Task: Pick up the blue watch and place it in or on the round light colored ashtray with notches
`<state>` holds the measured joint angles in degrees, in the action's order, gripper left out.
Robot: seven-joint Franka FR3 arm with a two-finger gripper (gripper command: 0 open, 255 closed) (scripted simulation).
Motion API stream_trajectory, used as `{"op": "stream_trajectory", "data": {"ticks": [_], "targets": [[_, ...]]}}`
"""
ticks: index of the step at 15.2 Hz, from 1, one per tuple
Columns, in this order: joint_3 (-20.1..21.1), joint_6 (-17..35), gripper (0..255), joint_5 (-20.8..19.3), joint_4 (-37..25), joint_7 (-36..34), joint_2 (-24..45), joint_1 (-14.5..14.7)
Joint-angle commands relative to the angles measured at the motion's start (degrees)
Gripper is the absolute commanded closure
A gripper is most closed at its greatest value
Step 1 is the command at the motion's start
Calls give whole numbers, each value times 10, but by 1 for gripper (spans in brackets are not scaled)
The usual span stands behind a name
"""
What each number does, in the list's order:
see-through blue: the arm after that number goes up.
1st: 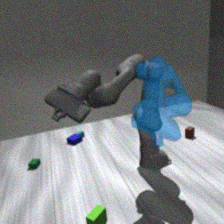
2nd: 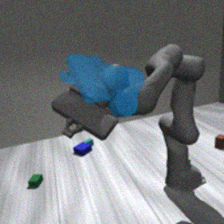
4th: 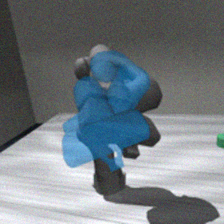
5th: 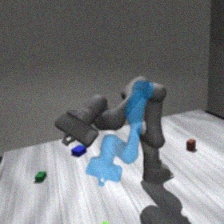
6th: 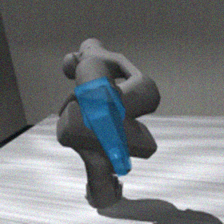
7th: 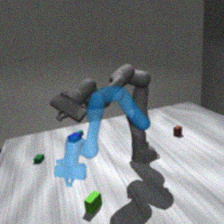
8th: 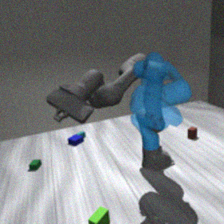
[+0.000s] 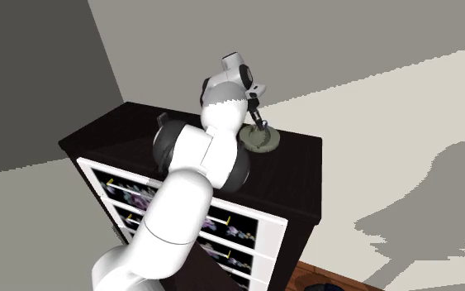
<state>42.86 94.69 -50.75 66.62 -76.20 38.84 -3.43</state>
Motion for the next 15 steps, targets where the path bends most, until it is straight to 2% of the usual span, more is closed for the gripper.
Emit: {"op": "stream_trajectory", "data": {"ticks": [1, 4, 11, 12, 15], "targets": [[-1, 13, 255, -2, 15, -8, 1, -5], [-2, 30, 255, -5, 35, -18, 4, -10], [-2, 30, 255, -5, 35, -18, 4, -10], [-2, 30, 0, -5, 35, -18, 4, -10], [-2, 30, 0, -5, 35, -18, 3, -10]]}}
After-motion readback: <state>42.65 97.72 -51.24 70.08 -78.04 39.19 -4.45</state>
